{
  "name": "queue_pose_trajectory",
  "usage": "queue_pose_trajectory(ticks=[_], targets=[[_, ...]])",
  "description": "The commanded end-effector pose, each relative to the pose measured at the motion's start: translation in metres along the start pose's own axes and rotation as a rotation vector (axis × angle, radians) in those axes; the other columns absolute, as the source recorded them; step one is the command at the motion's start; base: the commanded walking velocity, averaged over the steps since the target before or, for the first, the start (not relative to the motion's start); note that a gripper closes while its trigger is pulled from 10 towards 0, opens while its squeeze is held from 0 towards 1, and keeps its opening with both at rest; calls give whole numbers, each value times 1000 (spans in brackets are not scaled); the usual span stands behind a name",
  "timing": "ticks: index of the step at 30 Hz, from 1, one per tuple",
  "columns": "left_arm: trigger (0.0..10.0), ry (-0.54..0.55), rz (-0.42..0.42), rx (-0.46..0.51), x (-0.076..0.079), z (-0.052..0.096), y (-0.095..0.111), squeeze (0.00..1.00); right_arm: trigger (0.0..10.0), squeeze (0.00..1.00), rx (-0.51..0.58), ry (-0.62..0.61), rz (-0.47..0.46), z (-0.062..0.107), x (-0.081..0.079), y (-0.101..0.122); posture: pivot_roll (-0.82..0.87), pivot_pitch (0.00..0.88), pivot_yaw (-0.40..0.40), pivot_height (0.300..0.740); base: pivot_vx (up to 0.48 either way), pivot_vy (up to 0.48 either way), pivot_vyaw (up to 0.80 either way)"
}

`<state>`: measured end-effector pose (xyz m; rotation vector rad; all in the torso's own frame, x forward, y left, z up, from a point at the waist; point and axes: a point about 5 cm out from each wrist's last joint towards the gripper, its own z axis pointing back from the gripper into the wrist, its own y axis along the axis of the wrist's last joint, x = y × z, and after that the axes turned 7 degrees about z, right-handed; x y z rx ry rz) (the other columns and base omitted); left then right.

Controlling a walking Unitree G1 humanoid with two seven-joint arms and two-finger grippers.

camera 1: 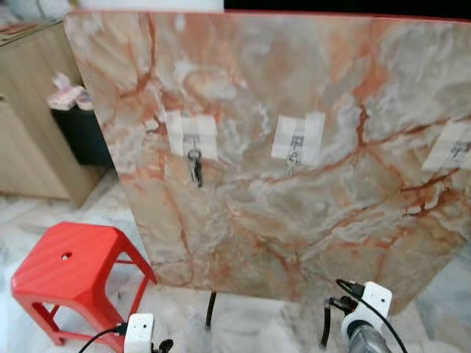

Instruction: Hang keys on a hook

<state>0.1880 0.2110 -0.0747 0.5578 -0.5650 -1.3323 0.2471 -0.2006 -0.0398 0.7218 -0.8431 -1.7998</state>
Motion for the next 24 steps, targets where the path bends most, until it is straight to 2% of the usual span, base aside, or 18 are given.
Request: queue_pose_trajectory(ticks=[1, 4, 5, 7, 10, 13, 17, 19, 21, 24], targets=[[10000, 14, 16, -31, -4, 2, -7, 0, 10000, 0, 114, -13, 22, -5, -6, 26, -3, 0, -64, 740, 0, 0, 0], [10000, 14, 18, -30, -4, 2, -7, 0, 10000, 0, 164, -32, 27, -6, -6, 38, -3, 0, -66, 740, 0, 0, 0], [10000, 16, 20, -32, -4, 2, -8, 0, 10000, 0, 225, -54, 54, -8, -7, 51, -3, 0, -66, 740, 0, 0, 0], [10000, 17, 22, -33, -5, 2, -8, 0, 10000, 0, 266, -72, 106, -8, -8, 61, -2, 0, -68, 740, 0, 0, 0], [10000, 18, 25, -37, -5, 3, -10, 0, 10000, 0, 365, -215, 242, -7, -2, 83, 0, 0, -70, 740, 0, 0, 0], [10000, 19, 28, -37, -5, 3, -10, 0, 10000, 0, 449, -318, 331, -5, 2, 98, 4, 0, -72, 740, 0, 0, 0], [10000, 17, 31, -38, -5, 3, -12, 0, 10000, 0, 578, -432, 449, 0, 1, 123, 1, 0, -66, 740, 0, 0, 0], [10000, 16, 31, -40, -5, 4, -12, 0, 10000, 0, 648, -546, 547, 3, 2, 136, 6, 0, -67, 740, 0, 0, 0], [10000, 16, 32, -39, -5, 4, -12, 0, 10000, 0, 666, -580, 575, 4, 3, 139, 6, 0, -67, 740, 0, 0, 0], [10000, 17, 36, -35, -5, 3, -11, 0, 10000, 0, 754, -664, 594, 10, 3, 152, 8, 0, -66, 740, 0, 0, 0]])
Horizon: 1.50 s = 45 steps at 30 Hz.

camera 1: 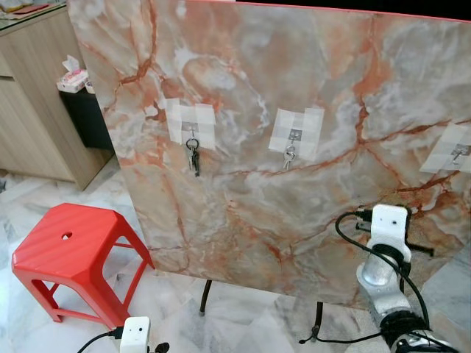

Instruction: Hang keys on a hook

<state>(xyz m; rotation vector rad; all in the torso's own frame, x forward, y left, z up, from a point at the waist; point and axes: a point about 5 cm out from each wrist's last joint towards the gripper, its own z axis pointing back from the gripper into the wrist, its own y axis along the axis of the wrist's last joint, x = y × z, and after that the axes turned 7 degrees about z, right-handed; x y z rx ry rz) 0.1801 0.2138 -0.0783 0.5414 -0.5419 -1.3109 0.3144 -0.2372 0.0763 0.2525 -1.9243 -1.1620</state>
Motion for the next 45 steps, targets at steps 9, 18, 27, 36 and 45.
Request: queue_pose_trajectory(ticks=[9, 18, 27, 36, 45], targets=[[10000, -9, 16, -14, 0, 1, -3, 0, 10000, 0, 192, -191, 113, -24, 20, 33, -3, 0, -58, 740, 0, 0, 0], [10000, -19, 24, -16, 3, 0, -4, 0, 10000, 0, 174, -253, 123, -41, 33, 42, -3, 0, -55, 740, 0, 0, 0], [10000, -21, 22, -15, 4, 0, -3, 0, 10000, 0, 178, -219, 217, -53, 35, 47, 3, 0, -53, 740, 0, 0, 0], [10000, -21, 18, -14, 4, 0, -2, 0, 10000, 0, 121, -213, 230, -57, 38, 41, -2, 0, -52, 740, 0, 0, 0], [10000, -27, 8, -14, 4, 0, -2, 0, 10000, 0, 54, -178, 265, -57, 37, 29, 3, 0, -45, 740, 0, 0, 0]])
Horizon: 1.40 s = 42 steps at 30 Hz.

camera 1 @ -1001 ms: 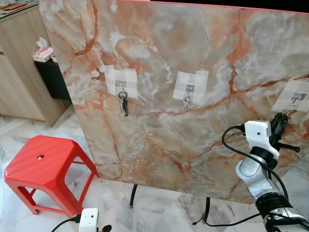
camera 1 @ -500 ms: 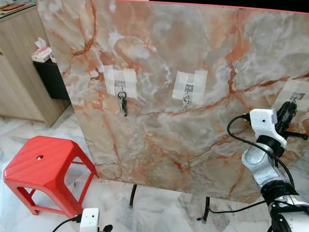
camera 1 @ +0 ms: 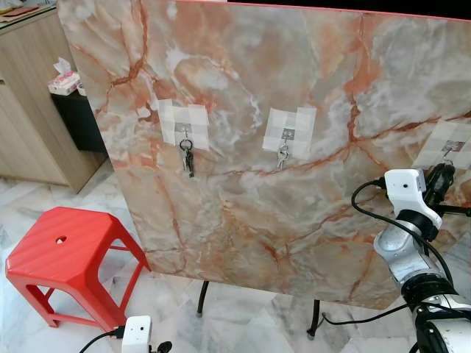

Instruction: Hang keys on a hook

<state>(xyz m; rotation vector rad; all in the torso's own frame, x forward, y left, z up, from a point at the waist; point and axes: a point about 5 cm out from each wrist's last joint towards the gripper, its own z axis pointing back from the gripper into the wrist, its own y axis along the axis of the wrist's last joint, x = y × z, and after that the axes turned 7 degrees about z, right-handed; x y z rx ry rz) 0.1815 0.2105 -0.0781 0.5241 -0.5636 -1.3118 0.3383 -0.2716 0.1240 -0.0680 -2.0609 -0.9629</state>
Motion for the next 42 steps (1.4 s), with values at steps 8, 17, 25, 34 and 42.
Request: queue_pose_trajectory(ticks=[8, 17, 25, 34, 42], targets=[[10000, -4, -1, -18, 0, 0, -3, 0, 10000, 0, -21, -29, -6, -14, 9, 3, 5, 0, -46, 740, 0, 0, 0], [10000, -6, -4, -22, 1, 1, -5, 0, 10000, 0, -29, -37, -1, -23, 15, 5, 6, 0, -49, 740, 0, 0, 0], [10000, -6, -5, -19, 1, 0, -4, 0, 10000, 0, -56, -6, -1, -27, 15, 4, 9, 0, -49, 740, 0, 0, 0], [10000, -10, -1, -16, 1, 0, -2, 0, 10000, 0, -78, 18, 15, -25, 12, 1, 10, 0, -47, 740, 0, 0, 0], [10000, -11, -2, -12, 1, 0, -1, 0, 10000, 0, -80, 57, 25, -26, 11, 2, 14, 0, -49, 740, 0, 0, 0]])
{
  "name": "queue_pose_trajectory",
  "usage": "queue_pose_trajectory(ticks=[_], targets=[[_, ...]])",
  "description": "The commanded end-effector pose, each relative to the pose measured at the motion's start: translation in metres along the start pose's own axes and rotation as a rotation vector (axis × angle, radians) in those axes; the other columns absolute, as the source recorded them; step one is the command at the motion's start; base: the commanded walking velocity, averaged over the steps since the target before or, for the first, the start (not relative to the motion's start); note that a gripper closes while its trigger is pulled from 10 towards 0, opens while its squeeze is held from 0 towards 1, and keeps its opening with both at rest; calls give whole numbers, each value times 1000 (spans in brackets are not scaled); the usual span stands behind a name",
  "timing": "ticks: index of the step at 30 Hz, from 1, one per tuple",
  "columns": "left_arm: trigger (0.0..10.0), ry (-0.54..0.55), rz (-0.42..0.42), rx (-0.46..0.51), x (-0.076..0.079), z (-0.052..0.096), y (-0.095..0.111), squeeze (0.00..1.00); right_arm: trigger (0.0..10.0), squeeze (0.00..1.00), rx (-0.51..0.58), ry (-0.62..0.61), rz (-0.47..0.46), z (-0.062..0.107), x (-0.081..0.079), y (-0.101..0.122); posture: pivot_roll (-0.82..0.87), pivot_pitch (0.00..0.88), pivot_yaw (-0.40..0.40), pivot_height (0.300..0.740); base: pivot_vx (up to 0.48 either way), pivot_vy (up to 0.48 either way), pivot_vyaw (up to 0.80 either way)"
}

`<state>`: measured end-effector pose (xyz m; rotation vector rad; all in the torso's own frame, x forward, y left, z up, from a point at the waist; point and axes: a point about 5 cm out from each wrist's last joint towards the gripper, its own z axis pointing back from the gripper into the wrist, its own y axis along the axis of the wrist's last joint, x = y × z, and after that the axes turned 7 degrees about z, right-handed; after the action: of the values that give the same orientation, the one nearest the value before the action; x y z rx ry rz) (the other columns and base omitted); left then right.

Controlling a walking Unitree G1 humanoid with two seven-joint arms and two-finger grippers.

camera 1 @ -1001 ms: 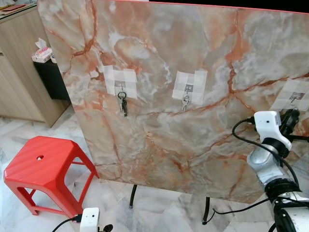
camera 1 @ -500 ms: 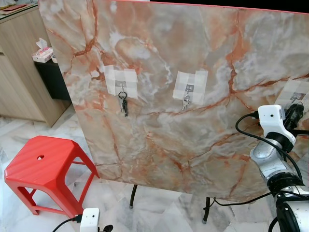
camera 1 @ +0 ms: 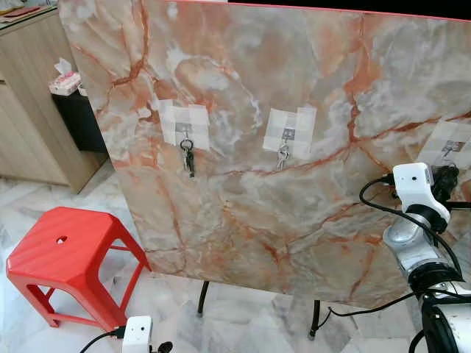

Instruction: Hang keys on a hook

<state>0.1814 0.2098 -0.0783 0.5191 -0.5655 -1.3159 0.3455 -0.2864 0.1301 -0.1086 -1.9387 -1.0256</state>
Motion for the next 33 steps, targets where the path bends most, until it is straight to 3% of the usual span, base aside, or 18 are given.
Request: queue_pose_trajectory(ticks=[1, 17, 33], targets=[[10000, -6, 0, -8, 1, 0, 0, 0, 10000, 0, 14, -22, -6, -9, 8, 7, 14, 0, -49, 740, 0, 0, 0], [10000, -9, 2, 3, 3, -1, 2, 0, 10000, 0, 35, -41, -8, -12, 12, 12, 15, 0, -50, 740, 0, 0, 0], [10000, -11, -1, 14, 3, -2, 6, 0, 10000, 0, 59, 34, 0, -10, 5, 16, 16, 0, -50, 740, 0, 0, 0]])
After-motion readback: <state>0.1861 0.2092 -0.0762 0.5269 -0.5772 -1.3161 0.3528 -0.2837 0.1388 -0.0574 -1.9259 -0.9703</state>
